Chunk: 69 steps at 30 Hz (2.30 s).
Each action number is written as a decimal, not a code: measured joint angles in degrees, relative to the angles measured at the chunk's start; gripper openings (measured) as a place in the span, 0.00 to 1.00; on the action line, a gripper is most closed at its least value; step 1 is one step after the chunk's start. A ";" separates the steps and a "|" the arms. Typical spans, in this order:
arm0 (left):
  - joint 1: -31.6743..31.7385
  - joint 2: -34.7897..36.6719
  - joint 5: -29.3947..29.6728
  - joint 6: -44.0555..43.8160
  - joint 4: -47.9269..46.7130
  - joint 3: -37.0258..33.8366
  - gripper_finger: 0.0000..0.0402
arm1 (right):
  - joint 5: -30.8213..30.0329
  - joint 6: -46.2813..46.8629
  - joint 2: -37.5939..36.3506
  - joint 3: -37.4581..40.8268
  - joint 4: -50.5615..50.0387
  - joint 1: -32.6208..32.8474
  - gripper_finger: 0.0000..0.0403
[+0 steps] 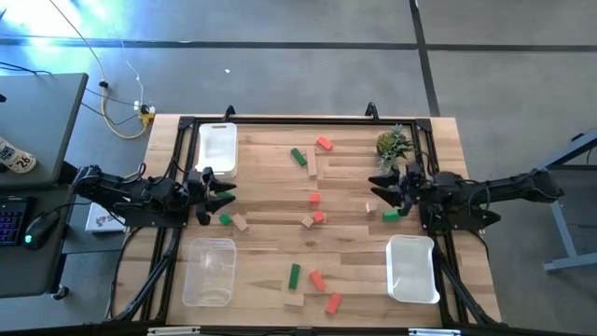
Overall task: Sort & place blocks by color
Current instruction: Put the brown block into the bottom white bin
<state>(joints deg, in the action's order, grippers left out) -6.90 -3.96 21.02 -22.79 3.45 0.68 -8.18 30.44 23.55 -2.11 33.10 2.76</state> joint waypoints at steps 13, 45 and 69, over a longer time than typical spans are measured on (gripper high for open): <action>0.00 0.01 -0.42 0.79 0.00 0.01 0.53 | -3.41 6.92 5.12 -28.50 -46.77 0.00 0.52; 0.00 0.01 -0.44 5.45 -0.03 0.01 0.53 | 2.75 42.97 48.16 -45.48 -85.56 0.00 0.52; 0.00 -0.01 0.08 7.92 -0.03 0.01 0.53 | 1.61 47.77 62.60 -45.41 -84.44 -0.12 0.52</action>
<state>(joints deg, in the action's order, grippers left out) -6.90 -3.97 21.09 -14.87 3.42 0.69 -6.57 78.22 86.15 -47.53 -51.34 2.65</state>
